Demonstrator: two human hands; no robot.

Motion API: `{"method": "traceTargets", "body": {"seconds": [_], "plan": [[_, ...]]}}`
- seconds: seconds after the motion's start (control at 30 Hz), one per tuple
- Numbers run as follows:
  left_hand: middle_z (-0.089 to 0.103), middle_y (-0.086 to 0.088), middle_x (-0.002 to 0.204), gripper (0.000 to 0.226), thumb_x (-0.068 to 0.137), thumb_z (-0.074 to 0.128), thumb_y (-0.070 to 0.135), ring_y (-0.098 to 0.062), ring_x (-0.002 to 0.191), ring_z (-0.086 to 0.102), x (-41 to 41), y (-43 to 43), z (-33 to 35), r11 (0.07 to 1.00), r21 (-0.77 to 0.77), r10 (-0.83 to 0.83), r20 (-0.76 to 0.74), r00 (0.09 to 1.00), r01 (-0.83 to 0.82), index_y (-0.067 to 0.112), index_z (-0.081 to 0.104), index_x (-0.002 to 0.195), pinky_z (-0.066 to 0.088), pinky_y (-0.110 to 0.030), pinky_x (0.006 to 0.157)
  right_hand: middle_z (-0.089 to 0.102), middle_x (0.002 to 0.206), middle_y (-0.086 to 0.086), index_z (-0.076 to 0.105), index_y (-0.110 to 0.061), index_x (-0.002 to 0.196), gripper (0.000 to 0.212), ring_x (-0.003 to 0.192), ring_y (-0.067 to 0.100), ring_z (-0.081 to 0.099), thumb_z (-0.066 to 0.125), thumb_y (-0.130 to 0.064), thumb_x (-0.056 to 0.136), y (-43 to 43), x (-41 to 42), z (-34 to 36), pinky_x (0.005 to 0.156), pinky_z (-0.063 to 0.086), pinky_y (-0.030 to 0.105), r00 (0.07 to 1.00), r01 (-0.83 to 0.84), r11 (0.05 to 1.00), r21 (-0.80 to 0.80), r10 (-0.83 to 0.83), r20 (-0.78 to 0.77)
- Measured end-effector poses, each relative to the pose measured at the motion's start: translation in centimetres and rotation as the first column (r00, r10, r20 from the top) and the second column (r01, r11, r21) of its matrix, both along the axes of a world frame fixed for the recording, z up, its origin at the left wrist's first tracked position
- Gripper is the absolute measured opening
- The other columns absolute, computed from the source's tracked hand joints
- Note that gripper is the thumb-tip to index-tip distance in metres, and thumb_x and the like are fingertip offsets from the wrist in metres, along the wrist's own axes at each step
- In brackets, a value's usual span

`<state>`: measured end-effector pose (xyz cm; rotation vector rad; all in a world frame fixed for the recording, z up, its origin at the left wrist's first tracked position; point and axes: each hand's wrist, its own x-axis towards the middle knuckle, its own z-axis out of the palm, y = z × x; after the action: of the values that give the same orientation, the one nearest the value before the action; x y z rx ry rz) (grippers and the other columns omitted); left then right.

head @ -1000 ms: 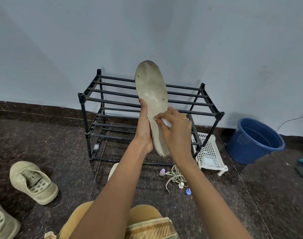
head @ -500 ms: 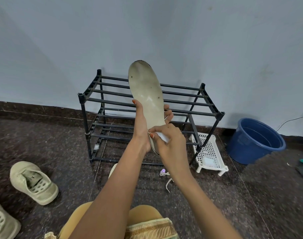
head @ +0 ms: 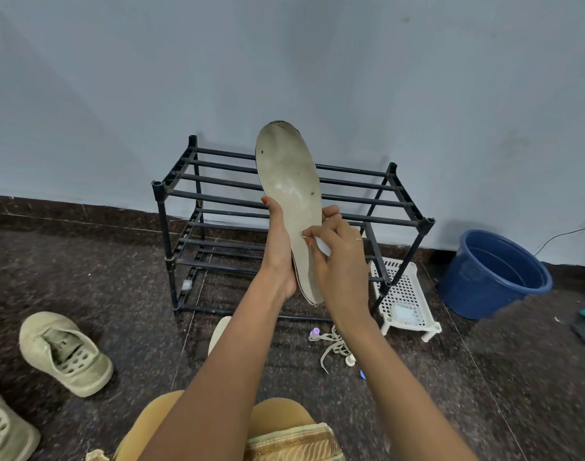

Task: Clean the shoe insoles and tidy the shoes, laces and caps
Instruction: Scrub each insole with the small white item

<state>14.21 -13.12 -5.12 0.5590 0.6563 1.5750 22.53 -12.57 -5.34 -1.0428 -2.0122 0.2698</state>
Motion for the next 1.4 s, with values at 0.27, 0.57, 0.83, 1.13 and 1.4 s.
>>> {"method": "traceTargets", "body": {"seconds": [0.27, 0.57, 0.83, 1.13, 1.4], "plan": [[0.068, -0.01, 0.094, 0.093, 0.084, 0.009, 0.074, -0.015, 0.086, 0.067, -0.3, 0.5, -0.2, 0.995, 0.004, 0.102, 0.103, 0.989, -0.103, 0.0, 0.061, 0.108, 0.054, -0.025, 0.085, 0.06, 0.097, 0.002, 0.068, -0.014, 0.1, 0.017, 0.094, 0.016, 0.047, 0.057, -0.011, 0.087, -1.8, 0.9, -1.1, 0.067, 0.032, 0.006, 0.995, -0.091, 0.992, -0.084, 0.094, 0.023], [0.07, -0.006, 0.091, 0.098, 0.08, -0.001, 0.077, -0.019, 0.085, 0.067, -0.1, -0.1, 0.1, 1.0, -0.03, -0.008, -0.042, 0.999, 0.007, 0.01, 0.066, 0.101, 0.052, -0.032, 0.085, 0.059, 0.102, 0.004, 0.068, -0.011, 0.096, 0.013, 0.097, 0.021, 0.051, 0.059, -0.009, 0.086, 0.6, 0.2, -0.1, 0.066, 0.04, 0.025, 1.0, 0.012, 1.0, -0.006, -0.012, -0.018], [0.071, -0.008, 0.091, 0.097, 0.081, -0.001, 0.076, -0.018, 0.085, 0.068, -0.1, 0.1, 0.0, 0.999, -0.029, 0.036, -0.016, 0.999, -0.036, 0.009, 0.067, 0.099, 0.051, -0.031, 0.088, 0.061, 0.099, 0.005, 0.068, -0.01, 0.096, 0.014, 0.097, 0.022, 0.05, 0.059, -0.009, 0.086, 0.6, 0.6, -0.4, 0.061, 0.032, 0.017, 1.0, -0.022, 0.999, -0.03, 0.022, 0.006], [0.069, -0.007, 0.094, 0.091, 0.084, 0.006, 0.075, -0.016, 0.092, 0.066, -0.5, 0.3, 0.0, 0.994, -0.007, 0.11, 0.109, 0.988, -0.11, 0.007, 0.062, 0.107, 0.049, -0.036, 0.094, 0.059, 0.094, 0.004, 0.069, -0.012, 0.094, 0.013, 0.094, 0.021, 0.049, 0.059, -0.009, 0.085, -0.5, 1.5, -1.2, 0.069, 0.035, 0.008, 0.998, -0.063, 0.996, -0.067, 0.064, 0.006], [0.07, -0.005, 0.084, 0.096, 0.08, -0.002, 0.078, -0.019, 0.078, 0.067, -0.3, -0.2, 0.4, 1.0, -0.025, 0.003, -0.001, 1.0, -0.003, 0.01, 0.065, 0.094, 0.052, -0.032, 0.083, 0.06, 0.1, 0.004, 0.069, -0.01, 0.092, 0.012, 0.101, 0.021, 0.051, 0.062, -0.005, 0.083, 1.7, 0.7, 0.3, 0.067, 0.032, 0.012, 0.997, -0.055, 0.997, -0.062, 0.052, -0.053]]}}
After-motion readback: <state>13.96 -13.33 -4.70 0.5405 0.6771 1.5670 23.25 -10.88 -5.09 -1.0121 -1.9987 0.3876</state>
